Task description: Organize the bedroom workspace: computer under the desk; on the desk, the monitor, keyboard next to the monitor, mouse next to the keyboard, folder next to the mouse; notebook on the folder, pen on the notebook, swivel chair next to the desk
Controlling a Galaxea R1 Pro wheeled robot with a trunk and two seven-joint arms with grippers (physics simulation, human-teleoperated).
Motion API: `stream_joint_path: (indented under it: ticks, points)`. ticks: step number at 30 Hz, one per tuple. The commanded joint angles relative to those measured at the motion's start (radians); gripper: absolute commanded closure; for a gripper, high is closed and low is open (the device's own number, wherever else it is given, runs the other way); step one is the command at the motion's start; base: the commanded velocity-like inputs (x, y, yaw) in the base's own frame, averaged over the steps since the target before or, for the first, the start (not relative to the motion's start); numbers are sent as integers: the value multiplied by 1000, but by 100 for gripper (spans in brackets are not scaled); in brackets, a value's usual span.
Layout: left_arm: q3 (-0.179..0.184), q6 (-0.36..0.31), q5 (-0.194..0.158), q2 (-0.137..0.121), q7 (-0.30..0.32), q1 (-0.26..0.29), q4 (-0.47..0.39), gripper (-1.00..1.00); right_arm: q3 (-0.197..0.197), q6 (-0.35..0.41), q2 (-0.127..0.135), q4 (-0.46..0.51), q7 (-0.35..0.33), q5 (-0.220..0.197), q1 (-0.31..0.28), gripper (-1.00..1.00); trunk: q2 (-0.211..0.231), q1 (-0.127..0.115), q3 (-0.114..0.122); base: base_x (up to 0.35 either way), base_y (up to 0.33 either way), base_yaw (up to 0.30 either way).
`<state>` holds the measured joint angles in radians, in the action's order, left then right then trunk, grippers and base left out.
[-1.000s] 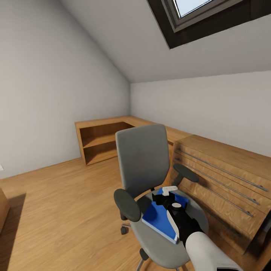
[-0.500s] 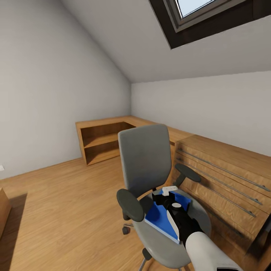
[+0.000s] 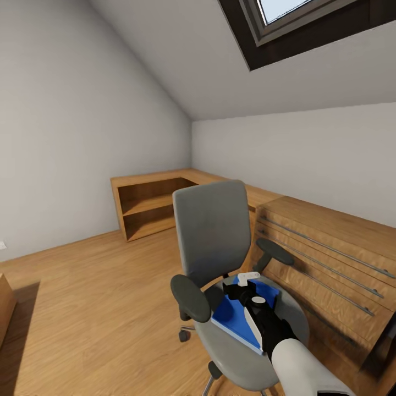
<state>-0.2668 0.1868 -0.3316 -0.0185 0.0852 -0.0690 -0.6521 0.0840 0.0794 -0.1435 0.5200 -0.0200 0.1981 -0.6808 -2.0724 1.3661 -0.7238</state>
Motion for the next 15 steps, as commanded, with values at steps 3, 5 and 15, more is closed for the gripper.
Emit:
stream_joint_path:
  ticks: [3, 5, 15]
  points:
    - [-2, 0, -11, 0, 8, 0, -1, -100, 7, 6, -1, 2, -2, 10, 0, -100, -22, 12, -10, 0, 0, 0]
    - [-2, 0, -11, 0, 8, 0, -1, -100, 7, 7, -1, 3, -2, 10, 0, -100, -36, 19, -17, 0, 0, 0]
    - [-2, 0, -11, 0, 8, 0, -1, -100, 7, 9, -1, 2, -3, 12, 0, -100, -71, 38, -32, 0, 0, 0]
